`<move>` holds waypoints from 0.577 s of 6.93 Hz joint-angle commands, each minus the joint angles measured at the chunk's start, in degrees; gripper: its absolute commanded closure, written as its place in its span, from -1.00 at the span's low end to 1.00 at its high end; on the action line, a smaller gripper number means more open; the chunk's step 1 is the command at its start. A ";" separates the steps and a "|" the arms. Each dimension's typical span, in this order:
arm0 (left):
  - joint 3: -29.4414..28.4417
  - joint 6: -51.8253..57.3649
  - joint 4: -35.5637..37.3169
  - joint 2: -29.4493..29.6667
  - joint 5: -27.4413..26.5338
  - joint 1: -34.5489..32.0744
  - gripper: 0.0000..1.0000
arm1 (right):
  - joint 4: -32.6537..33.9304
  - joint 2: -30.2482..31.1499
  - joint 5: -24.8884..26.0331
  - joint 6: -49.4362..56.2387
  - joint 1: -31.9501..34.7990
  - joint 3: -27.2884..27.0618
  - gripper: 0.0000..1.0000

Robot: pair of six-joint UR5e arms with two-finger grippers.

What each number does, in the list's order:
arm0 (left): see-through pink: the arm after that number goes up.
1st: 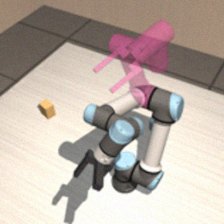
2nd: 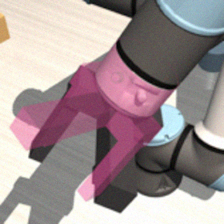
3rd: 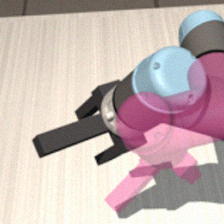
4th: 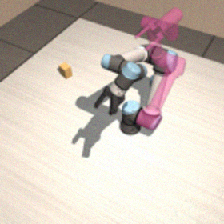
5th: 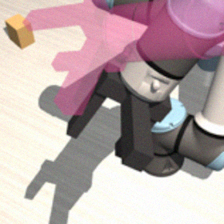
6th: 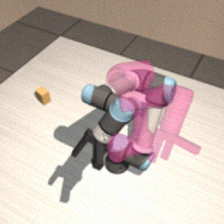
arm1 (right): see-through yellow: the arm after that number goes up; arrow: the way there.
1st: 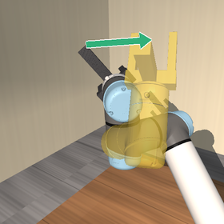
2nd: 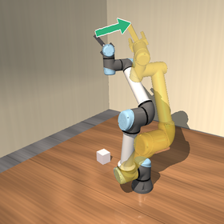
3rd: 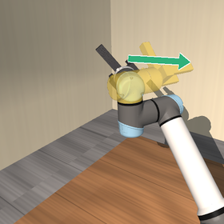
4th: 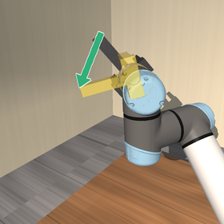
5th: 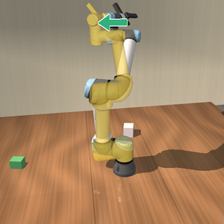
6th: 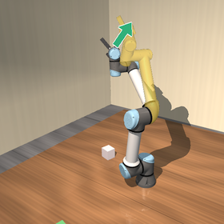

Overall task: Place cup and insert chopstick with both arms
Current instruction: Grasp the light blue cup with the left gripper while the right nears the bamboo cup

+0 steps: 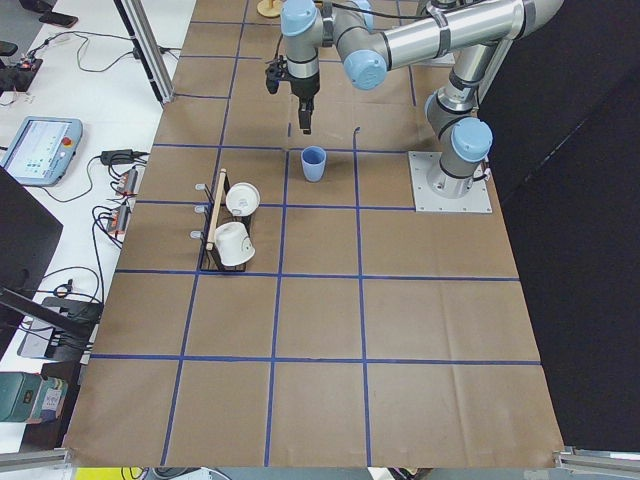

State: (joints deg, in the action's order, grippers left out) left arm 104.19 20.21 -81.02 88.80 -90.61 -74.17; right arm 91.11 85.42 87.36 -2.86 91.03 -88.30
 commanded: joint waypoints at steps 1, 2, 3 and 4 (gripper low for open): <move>7.31 2.47 8.38 0.32 0.08 2.10 -1.00 | -1.44 -0.25 0.00 0.31 -0.15 -0.37 -1.00; 10.13 2.47 11.46 0.67 0.08 2.19 -1.00 | -2.15 -0.26 0.00 0.83 -0.76 -0.46 -1.00; 12.86 2.38 16.28 1.11 0.34 2.28 -1.00 | -2.07 -0.43 -0.26 3.45 -1.89 -0.47 -1.00; 13.84 2.38 18.07 2.24 0.17 2.28 -1.00 | -2.25 -0.43 0.08 3.82 -5.47 -0.47 -1.00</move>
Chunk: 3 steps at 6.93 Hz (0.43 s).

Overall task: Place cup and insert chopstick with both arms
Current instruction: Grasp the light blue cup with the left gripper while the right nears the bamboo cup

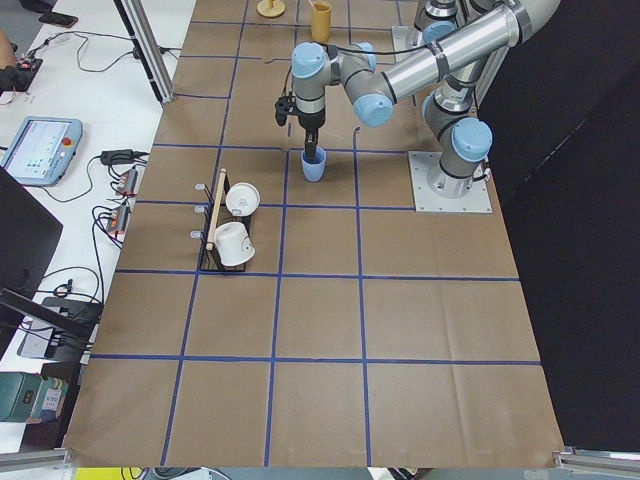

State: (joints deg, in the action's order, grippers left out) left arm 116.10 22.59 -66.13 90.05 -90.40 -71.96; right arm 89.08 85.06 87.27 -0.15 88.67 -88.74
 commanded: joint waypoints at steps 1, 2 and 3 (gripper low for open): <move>2.37 0.00 5.02 2.31 -0.13 0.06 -1.00 | -2.92 -0.07 -0.08 5.03 -8.54 -0.03 -1.00; 3.07 -0.09 6.35 3.54 -0.21 0.06 -1.00 | -5.99 -0.16 0.26 11.69 -12.25 -0.03 -1.00; 3.25 -0.17 6.71 4.94 -0.21 0.06 -1.00 | -5.94 -0.34 2.70 15.67 -13.07 -0.38 -1.00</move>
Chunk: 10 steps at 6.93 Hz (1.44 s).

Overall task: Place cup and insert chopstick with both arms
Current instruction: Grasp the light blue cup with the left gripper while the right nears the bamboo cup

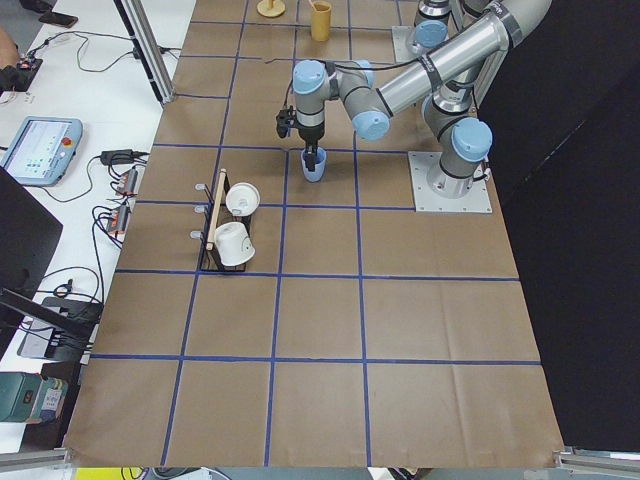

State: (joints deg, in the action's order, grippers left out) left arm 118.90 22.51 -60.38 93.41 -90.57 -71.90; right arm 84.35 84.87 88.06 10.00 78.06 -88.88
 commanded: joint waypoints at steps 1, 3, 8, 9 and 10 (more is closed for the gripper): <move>0.63 -0.09 1.06 2.39 -0.13 -0.08 -1.00 | -1.29 -1.71 5.42 5.55 -2.65 -0.24 -1.00; 0.89 -0.18 1.06 3.71 -0.13 -0.08 -0.84 | -2.09 -5.14 5.37 5.64 -4.05 0.63 -0.99; 0.28 -1.85 1.50 3.62 -0.04 -0.17 0.96 | 0.89 -11.03 7.91 5.82 -4.15 0.81 -0.98; 0.28 -1.85 1.50 3.45 -0.04 -0.17 1.00 | 1.60 -11.30 7.91 5.82 -4.15 0.81 -0.98; 0.28 -1.94 1.58 3.27 -0.13 -0.17 1.00 | 1.60 -11.39 7.91 5.82 -4.15 0.72 -0.94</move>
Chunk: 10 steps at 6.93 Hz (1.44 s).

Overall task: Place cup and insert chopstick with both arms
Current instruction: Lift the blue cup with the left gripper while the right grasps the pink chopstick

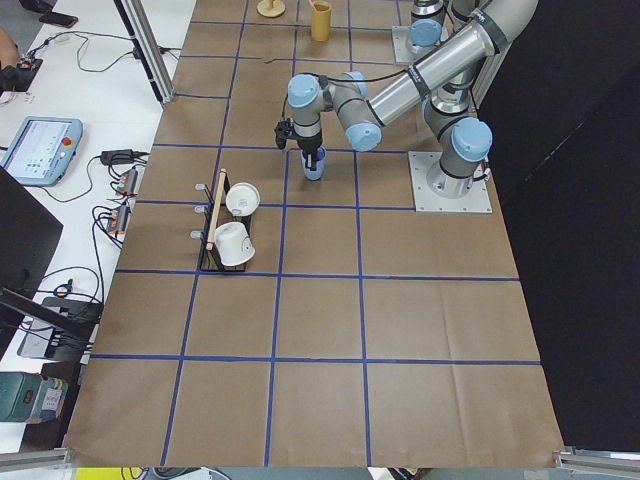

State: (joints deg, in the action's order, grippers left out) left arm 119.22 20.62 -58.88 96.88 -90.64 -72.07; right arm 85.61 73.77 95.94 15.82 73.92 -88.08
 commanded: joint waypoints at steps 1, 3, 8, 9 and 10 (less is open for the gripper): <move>-0.73 -0.23 -0.79 -1.85 -0.33 -0.70 1.00 | 0.26 -0.64 0.12 -0.09 0.00 -0.33 -0.90; -5.37 -1.63 -8.93 -4.84 -0.33 -1.05 1.00 | -0.27 -0.56 0.30 -0.09 0.00 -0.42 -0.76; -10.39 -20.37 -15.48 -6.54 0.72 -10.59 1.00 | 0.25 -0.64 0.30 0.00 0.00 -0.34 0.34; -12.41 -24.01 -15.48 -4.18 0.72 -15.16 1.00 | 0.43 -0.64 0.30 0.00 0.00 -0.34 0.34; -14.95 -28.66 -15.22 -1.63 0.72 -20.25 1.00 | 0.52 -0.73 0.21 0.00 0.00 -0.34 0.34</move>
State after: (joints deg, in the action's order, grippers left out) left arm 107.01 -2.29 -74.32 92.44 -89.93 -86.38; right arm 85.97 73.10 96.22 15.81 73.91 -88.43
